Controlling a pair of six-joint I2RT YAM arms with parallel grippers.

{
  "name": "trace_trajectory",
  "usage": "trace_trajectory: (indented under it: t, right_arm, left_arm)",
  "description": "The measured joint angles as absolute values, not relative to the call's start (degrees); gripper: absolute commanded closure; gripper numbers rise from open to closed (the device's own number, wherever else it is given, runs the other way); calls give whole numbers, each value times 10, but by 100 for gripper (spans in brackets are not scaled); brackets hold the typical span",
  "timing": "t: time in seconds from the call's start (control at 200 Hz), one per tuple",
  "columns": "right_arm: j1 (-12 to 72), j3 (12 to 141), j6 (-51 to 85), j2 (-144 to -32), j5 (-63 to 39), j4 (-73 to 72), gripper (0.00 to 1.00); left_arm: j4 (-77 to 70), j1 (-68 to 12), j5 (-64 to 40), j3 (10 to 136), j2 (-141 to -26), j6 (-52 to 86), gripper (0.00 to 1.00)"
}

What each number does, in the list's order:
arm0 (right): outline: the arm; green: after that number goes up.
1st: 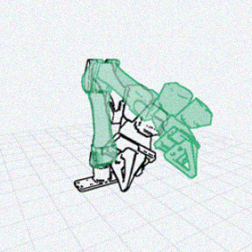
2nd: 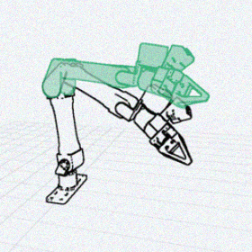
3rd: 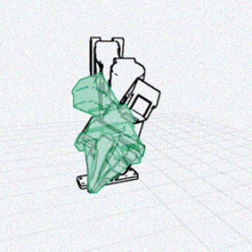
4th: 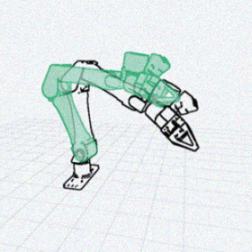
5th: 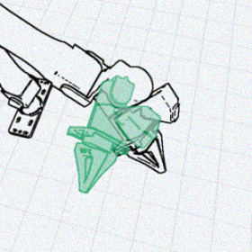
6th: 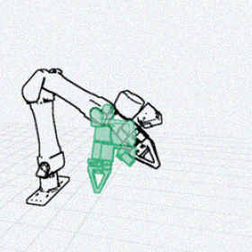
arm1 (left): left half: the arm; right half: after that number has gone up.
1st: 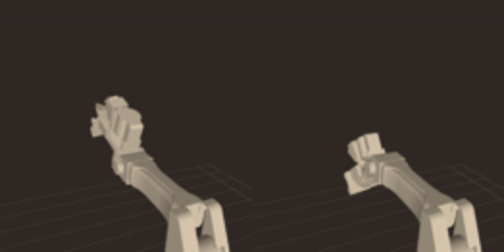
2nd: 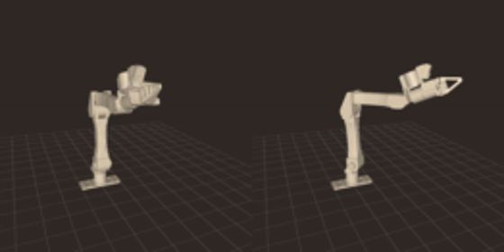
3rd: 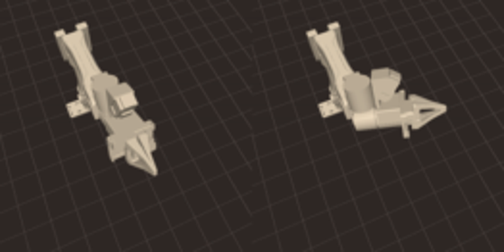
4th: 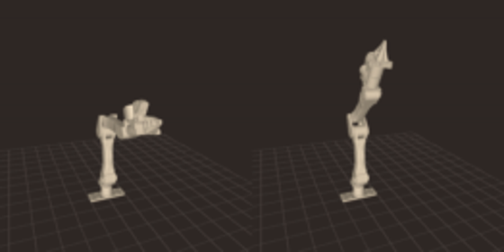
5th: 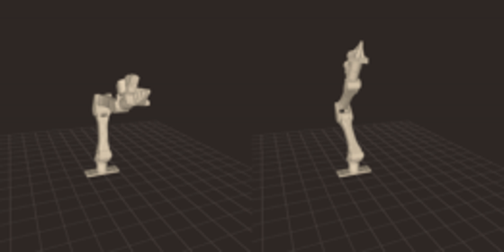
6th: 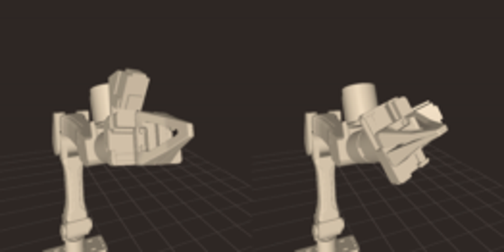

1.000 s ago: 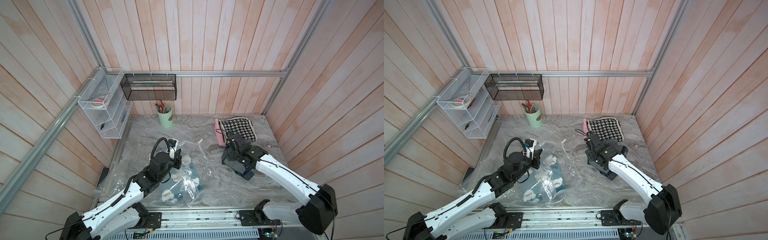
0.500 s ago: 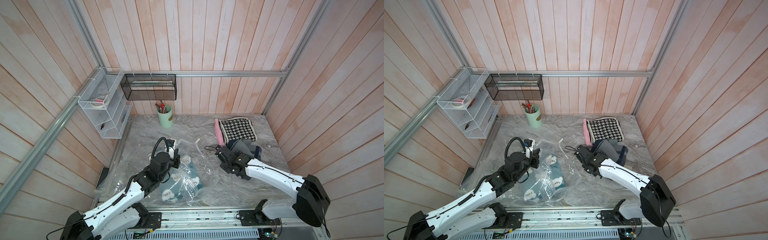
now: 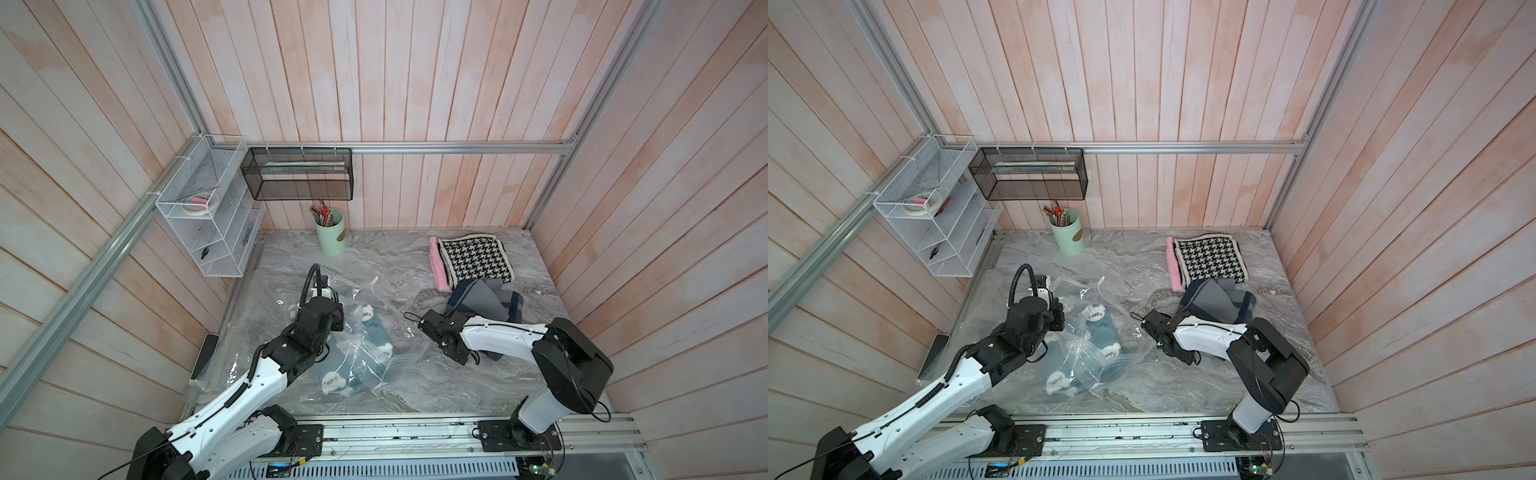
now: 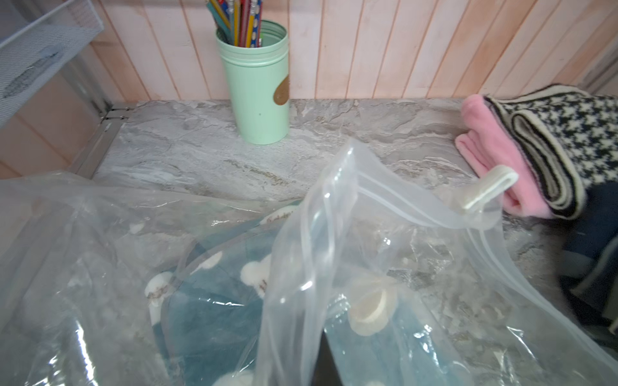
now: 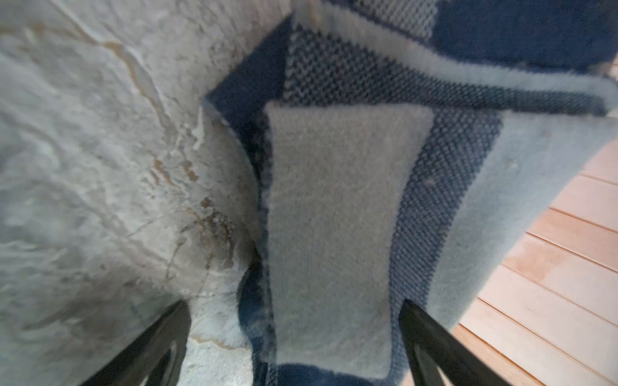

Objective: Take the blanket out of the vacuum bag
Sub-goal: Adjust the blanket at the center of the board.

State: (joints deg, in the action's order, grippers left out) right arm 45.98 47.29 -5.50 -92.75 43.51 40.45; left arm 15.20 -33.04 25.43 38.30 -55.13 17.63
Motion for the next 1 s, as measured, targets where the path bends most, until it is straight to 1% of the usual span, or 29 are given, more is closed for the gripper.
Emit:
trace_trajectory:
  t: [0.27, 0.365, 0.485, 0.53, 0.57, 0.625, 0.665, 0.885, 1.0]
  right_arm:
    - [450, 456, -59, -920, 452, 392, 3]
    - [446, 457, -61, -927, 460, 392, 8]
    - [435, 458, -62, -939, 462, 390, 22]
    - [428, 458, -69, -944, 461, 390, 34]
    - [421, 458, -72, -949, 457, 389, 54]
    - [411, 458, -71, -960, 449, 387, 84]
    - [405, 458, -72, -968, 446, 386, 100]
    - [387, 468, -76, -984, 440, 388, 100]
    - [376, 496, -72, -974, 407, 402, 100]
  left_arm:
    - [213, -310, 294, 392, -547, 226, 100]
    - [218, -305, 297, 392, -538, 230, 100]
    - [219, -301, 300, 392, -532, 230, 100]
    - [219, -300, 300, 392, -531, 230, 100]
    - [219, -300, 300, 392, -530, 230, 100]
    - [219, -300, 300, 392, -530, 230, 100]
    - [219, -300, 300, 392, -529, 229, 100]
    - [218, -300, 298, 392, -525, 226, 100]
    - [218, -300, 297, 392, -525, 225, 100]
